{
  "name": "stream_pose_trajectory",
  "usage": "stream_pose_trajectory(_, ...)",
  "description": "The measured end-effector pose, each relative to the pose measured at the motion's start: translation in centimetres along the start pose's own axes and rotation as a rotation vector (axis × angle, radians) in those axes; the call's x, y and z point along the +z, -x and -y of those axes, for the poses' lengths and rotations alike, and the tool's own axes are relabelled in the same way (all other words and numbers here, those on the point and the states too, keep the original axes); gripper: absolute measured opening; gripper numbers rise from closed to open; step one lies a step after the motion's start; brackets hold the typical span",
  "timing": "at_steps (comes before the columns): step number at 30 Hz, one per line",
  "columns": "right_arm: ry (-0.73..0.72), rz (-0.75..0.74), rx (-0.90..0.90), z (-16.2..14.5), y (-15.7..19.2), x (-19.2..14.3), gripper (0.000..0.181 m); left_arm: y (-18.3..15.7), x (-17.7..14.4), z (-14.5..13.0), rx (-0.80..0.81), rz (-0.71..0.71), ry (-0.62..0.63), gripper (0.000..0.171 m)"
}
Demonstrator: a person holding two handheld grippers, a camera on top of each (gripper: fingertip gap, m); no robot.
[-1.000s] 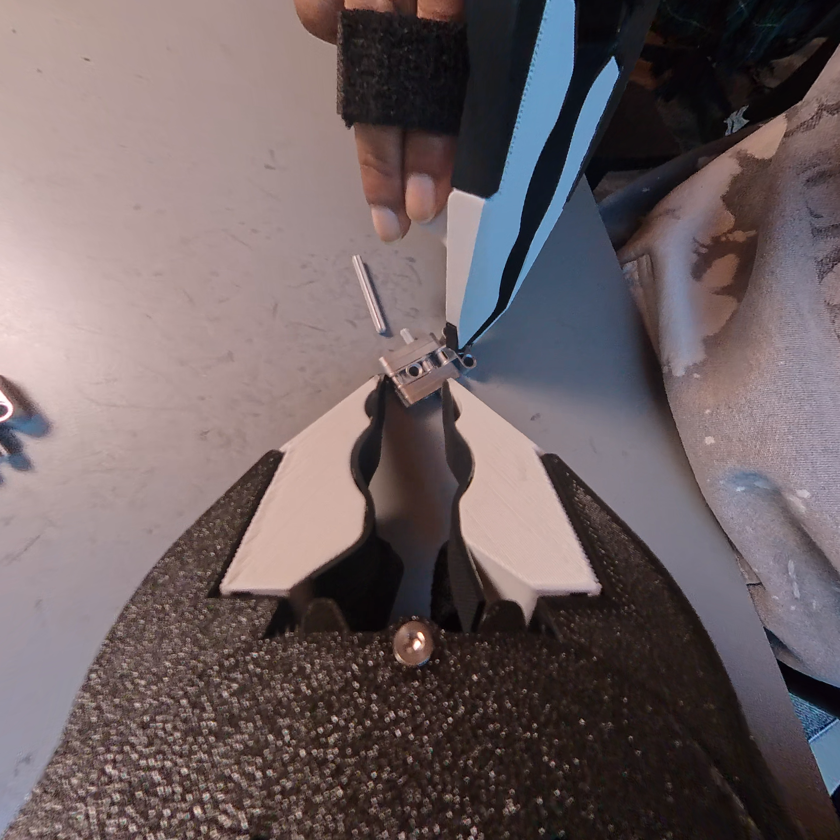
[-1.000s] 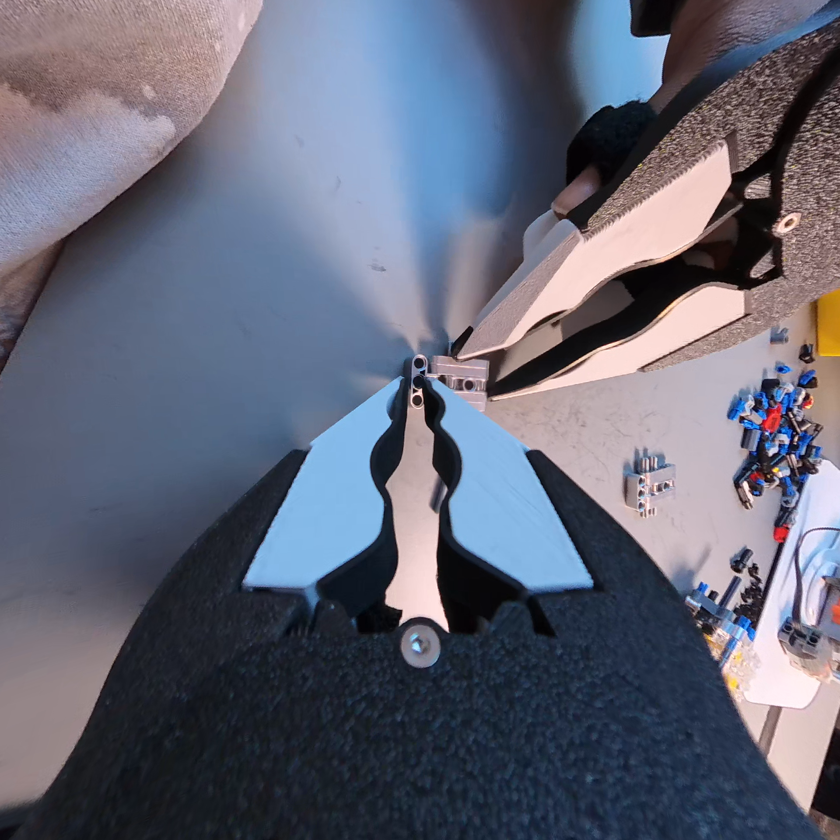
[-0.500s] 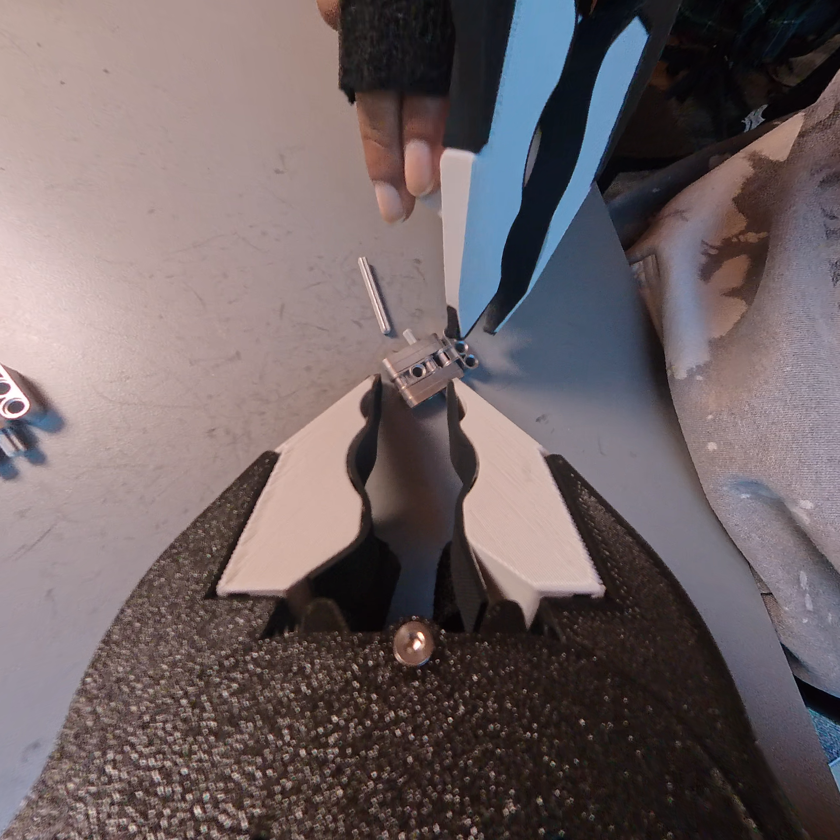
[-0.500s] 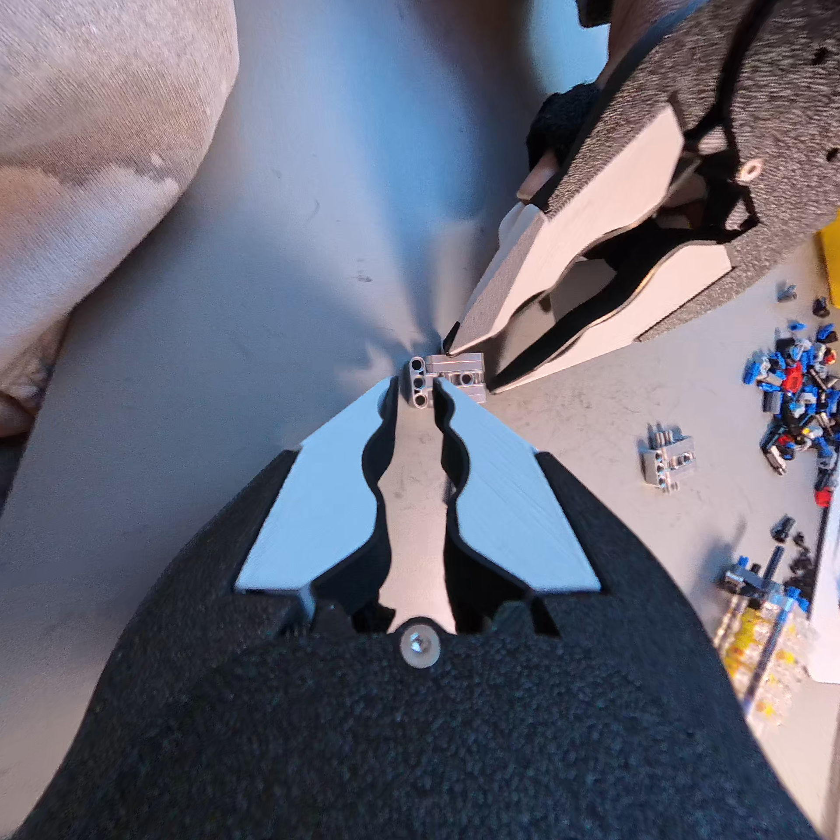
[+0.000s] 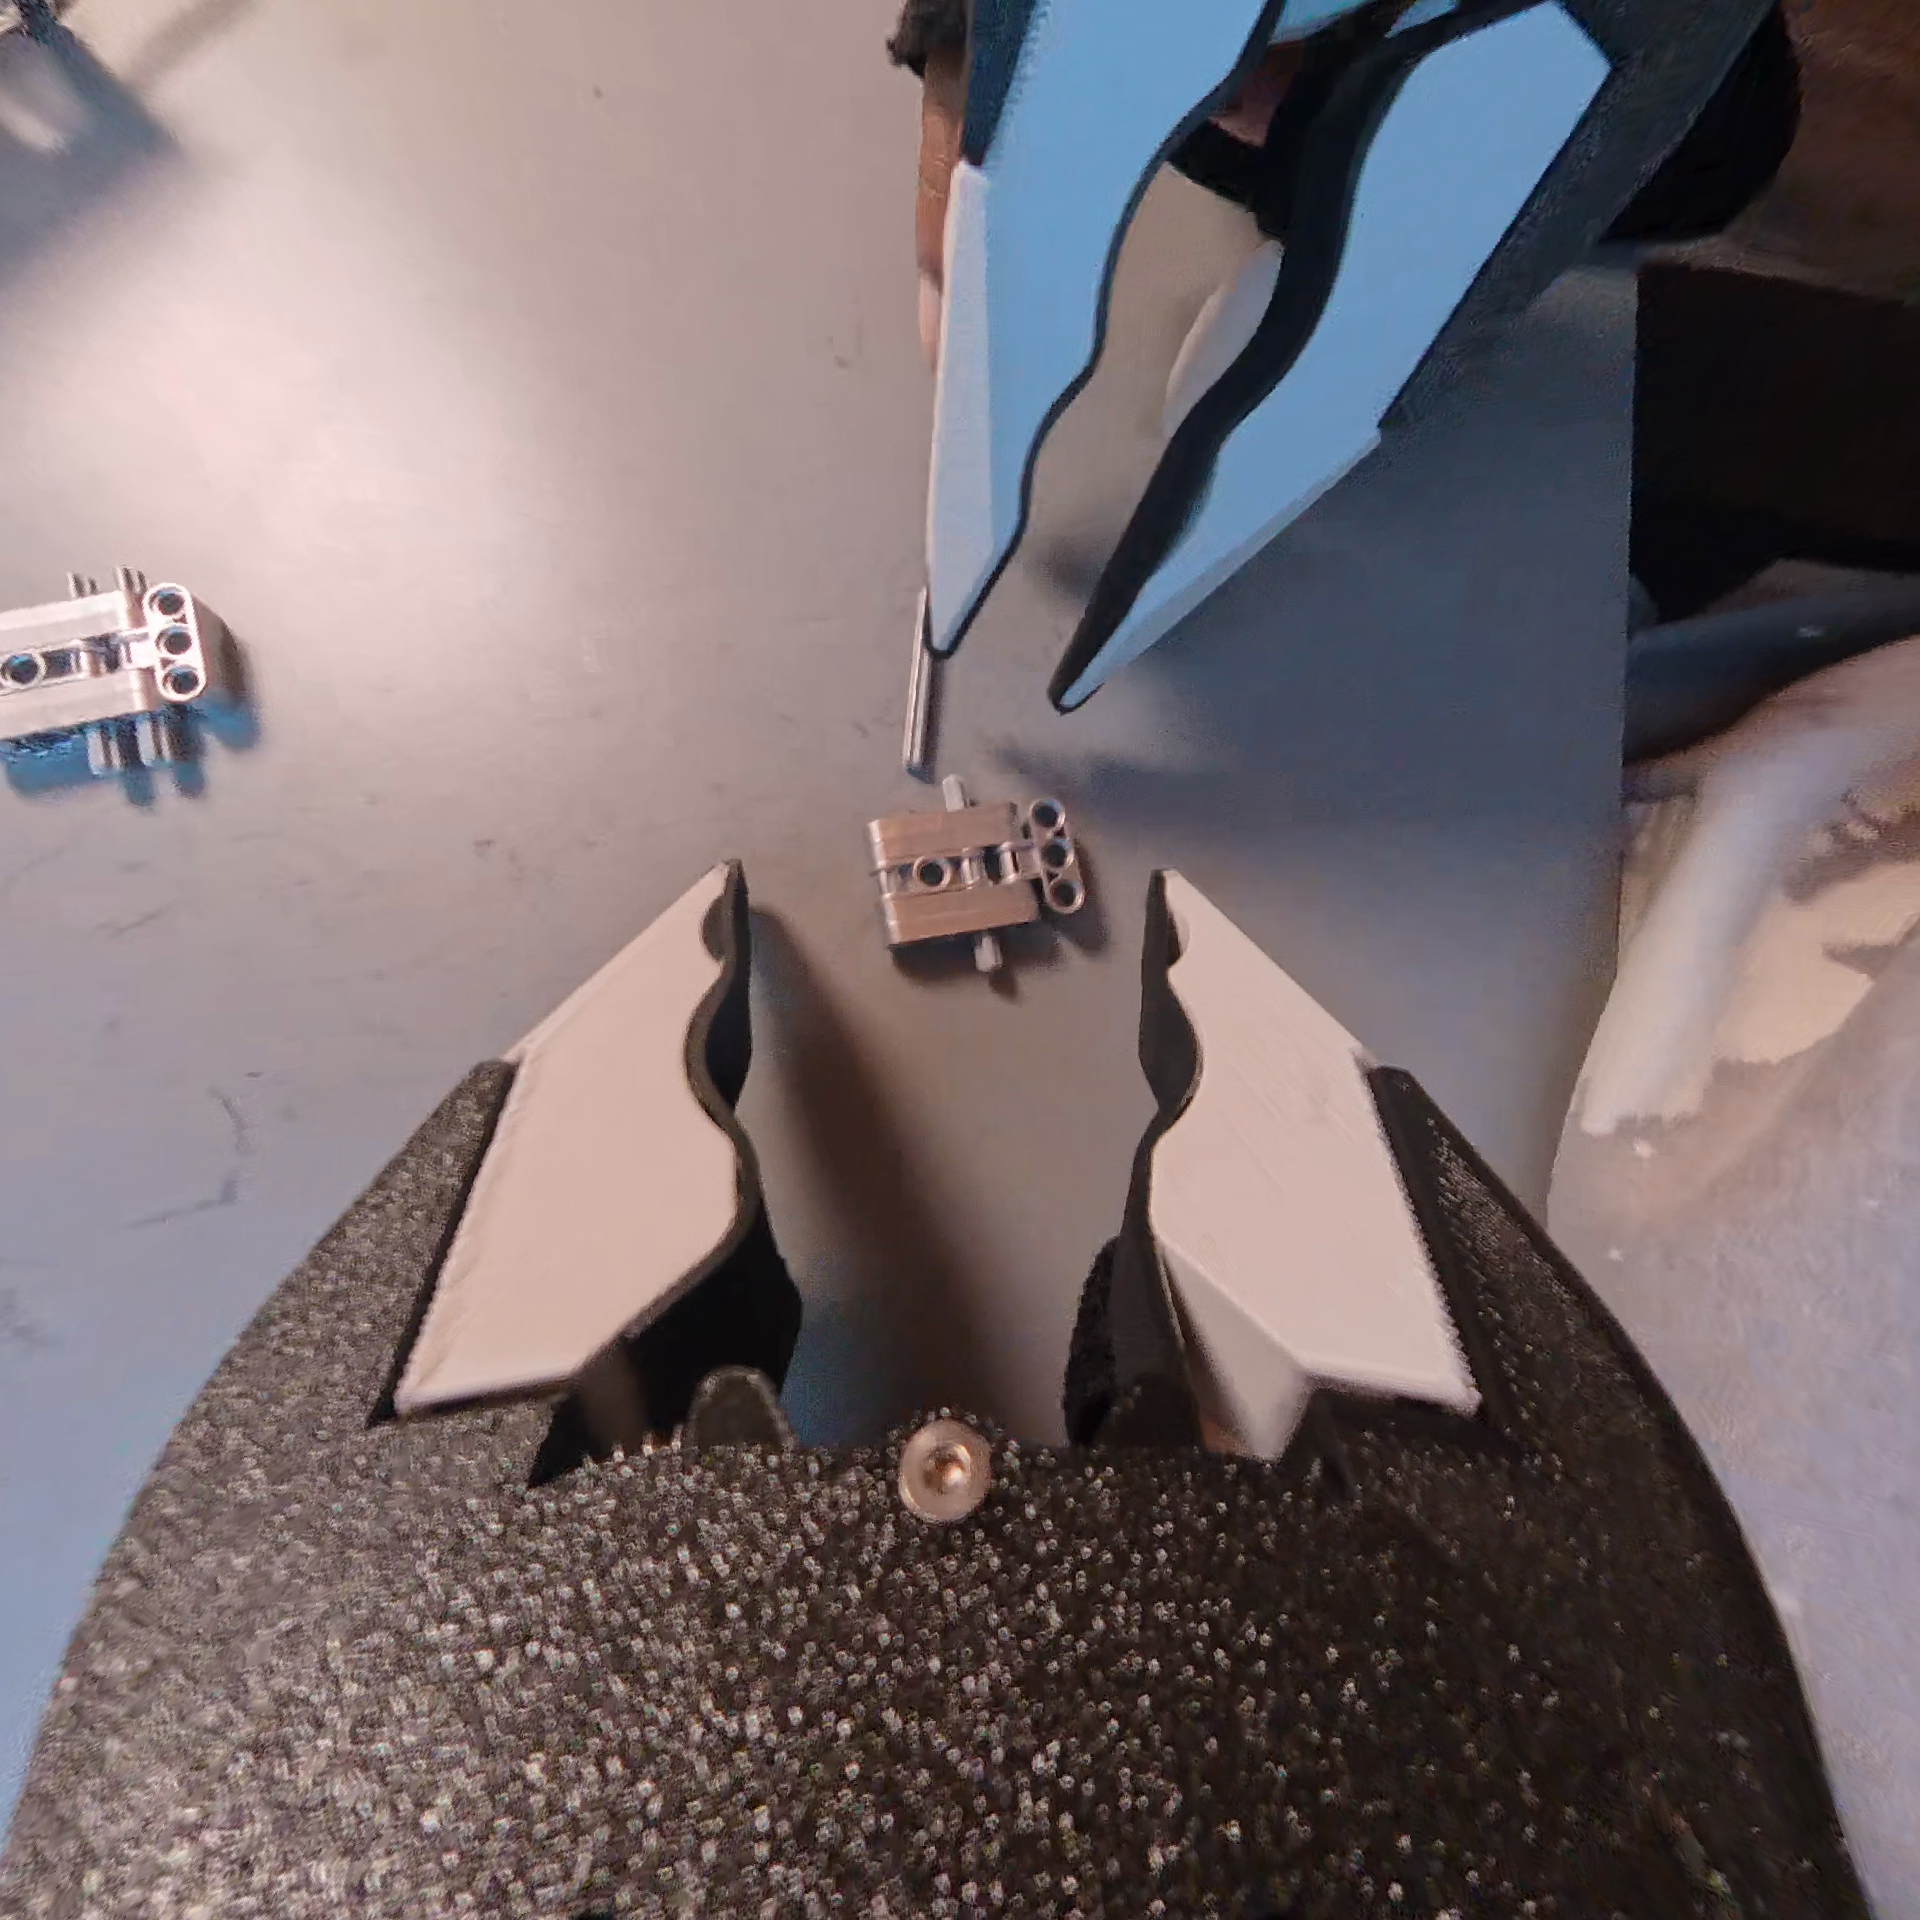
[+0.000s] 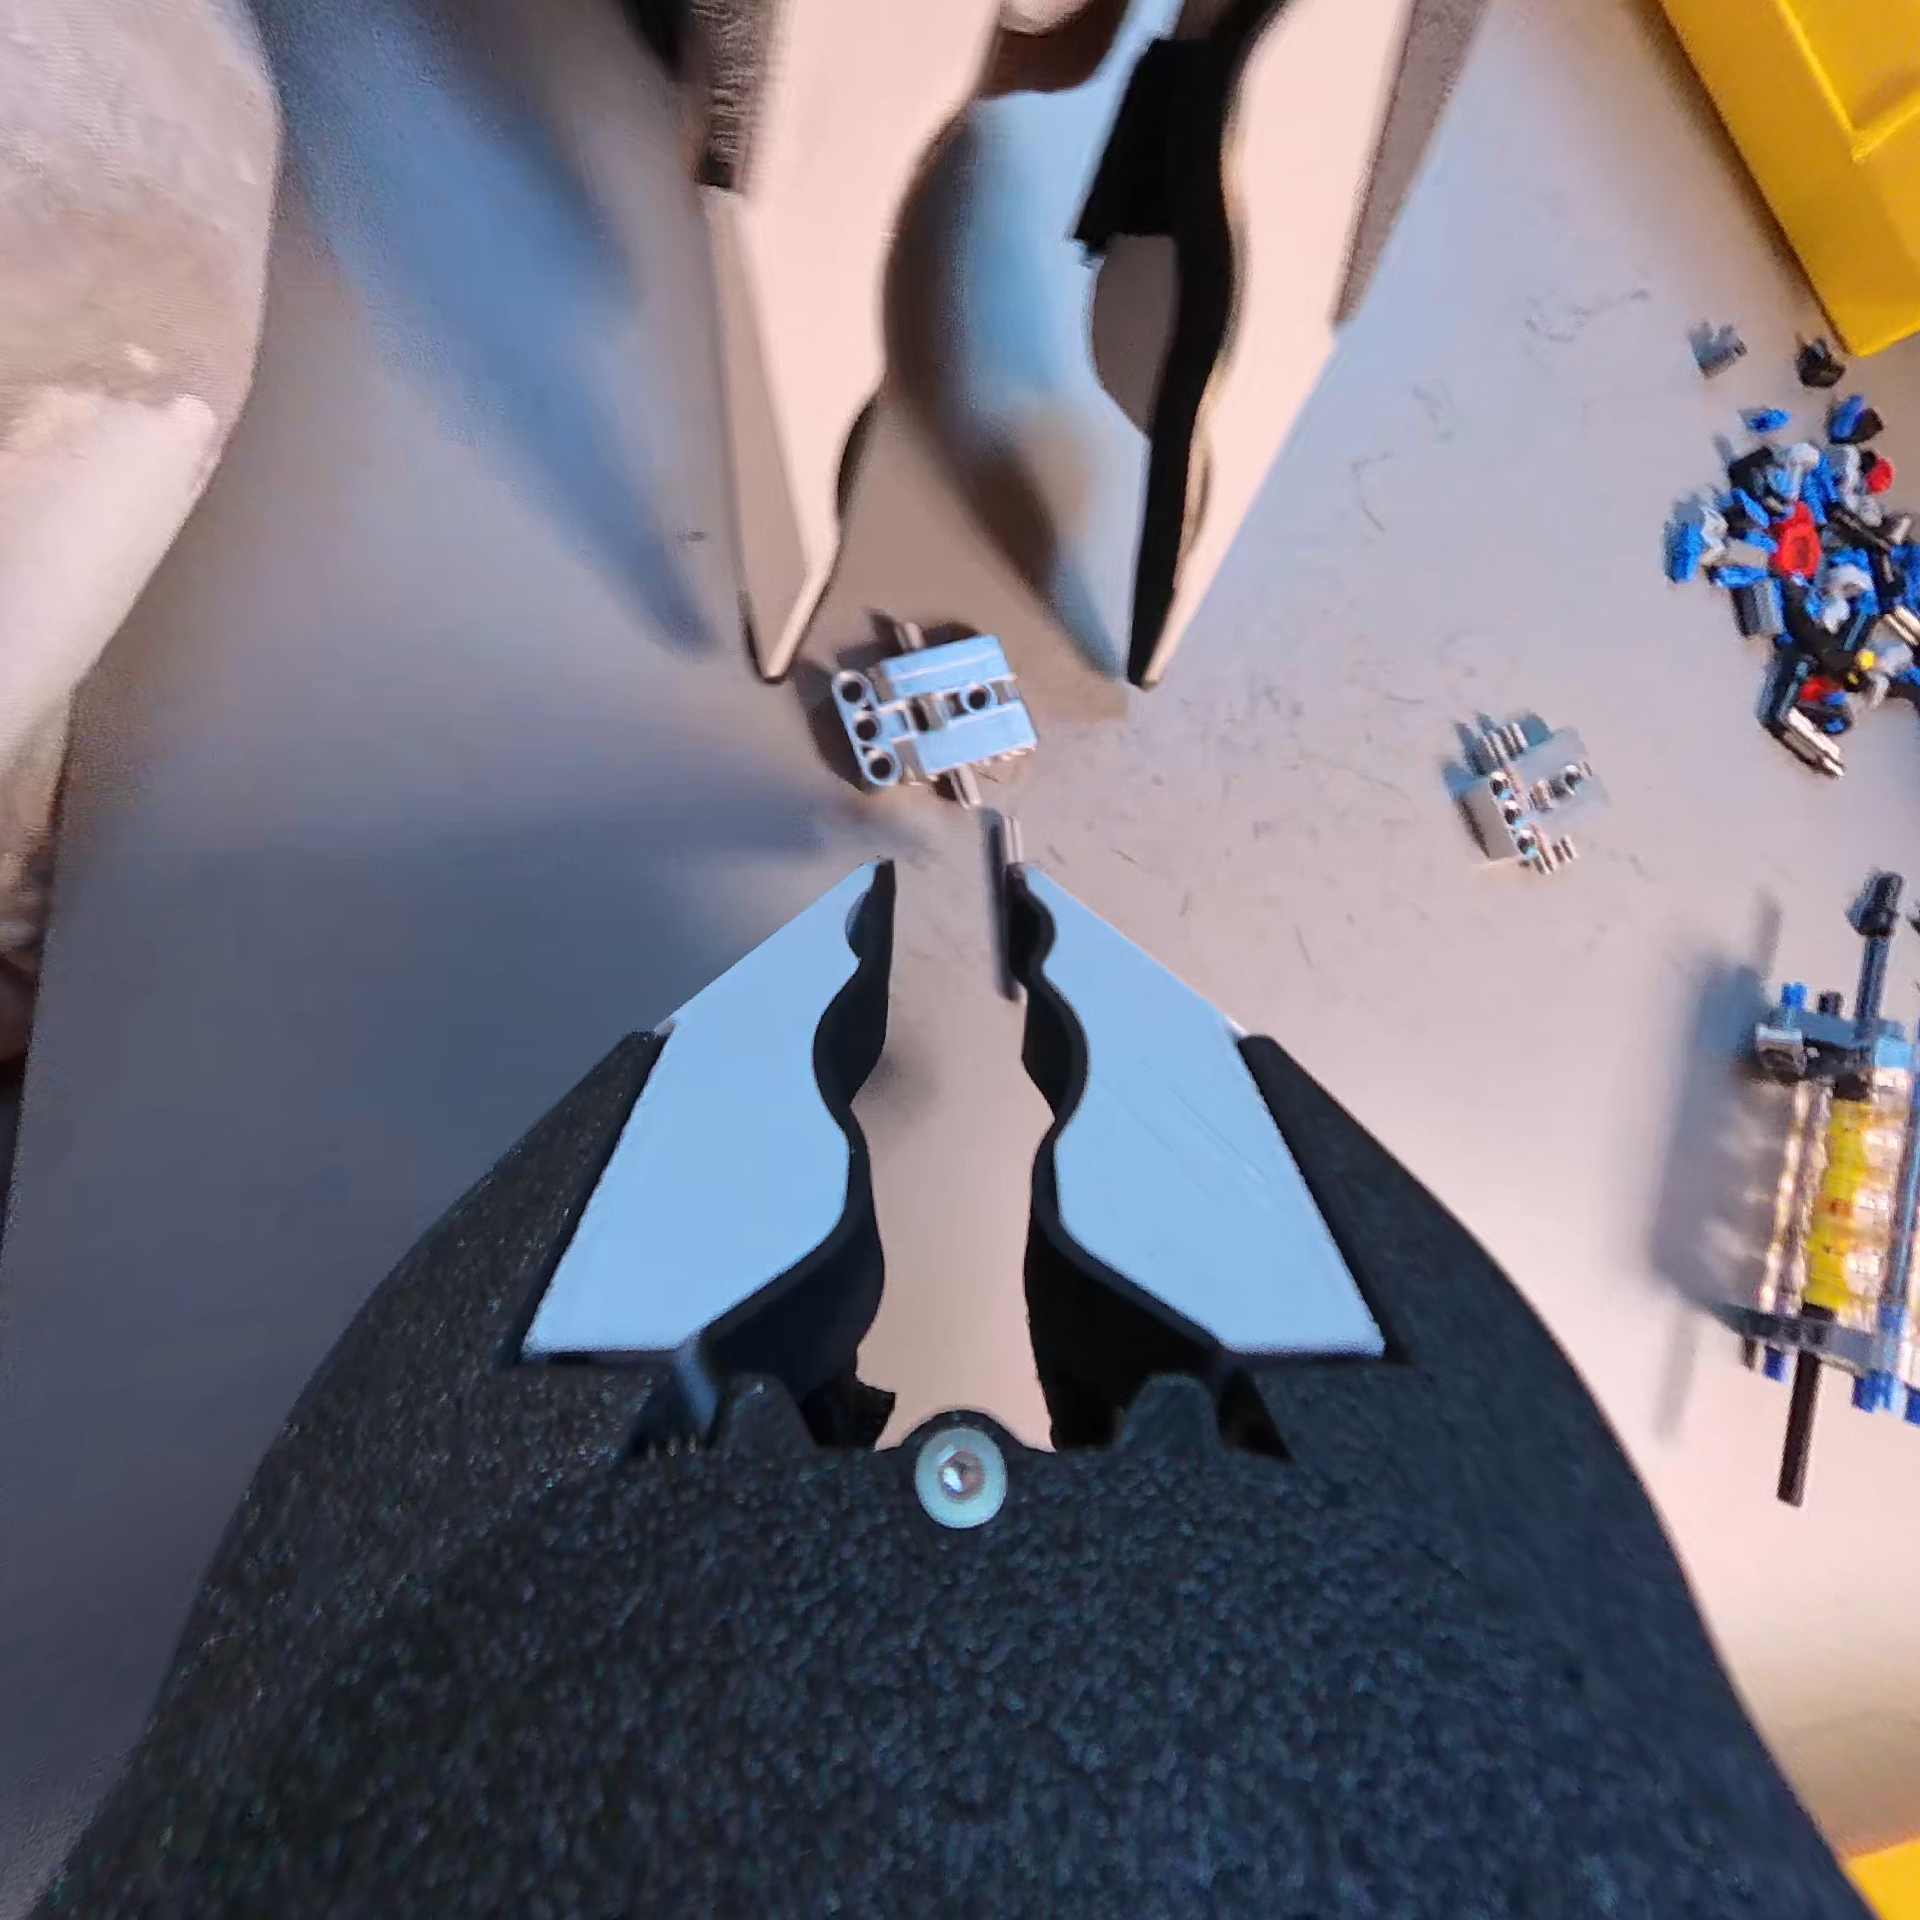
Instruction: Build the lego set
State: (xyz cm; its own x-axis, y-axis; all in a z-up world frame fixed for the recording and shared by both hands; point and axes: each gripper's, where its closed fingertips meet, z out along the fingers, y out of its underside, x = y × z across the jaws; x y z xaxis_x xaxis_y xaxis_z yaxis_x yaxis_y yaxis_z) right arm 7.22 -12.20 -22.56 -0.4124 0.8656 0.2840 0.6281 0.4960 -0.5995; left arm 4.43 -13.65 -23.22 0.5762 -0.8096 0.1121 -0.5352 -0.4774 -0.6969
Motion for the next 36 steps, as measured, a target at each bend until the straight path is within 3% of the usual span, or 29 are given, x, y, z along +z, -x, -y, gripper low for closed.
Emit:
stream_pose_trajectory(6,0.007,-0.027,0.025,-1.5,-1.1,-0.5,0.019,-0.1,1.1,0.2,-0.015,0.13,-0.007,0.057)
stream_pose_trajectory(10,-0.015,-0.016,0.045,-2.2,-1.3,-0.7,0.019,-0.3,1.0,0.2,0.004,0.102,-0.008,0.039)
stream_pose_trajectory(21,-0.061,0.117,0.156,-2.7,-1.4,-0.1,0.012,-0.2,0.7,-0.2,0.082,0.001,0.034,0.038)
stream_pose_trajectory(26,-0.058,0.165,0.146,-2.4,-1.5,0.2,0.003,0.8,0.4,-0.3,0.067,0.027,0.02,0.038)
stream_pose_trajectory(36,-0.106,0.175,0.108,-0.9,-1.0,1.2,0.002,1.8,0.0,-0.4,0.018,0.035,-0.023,0.038)
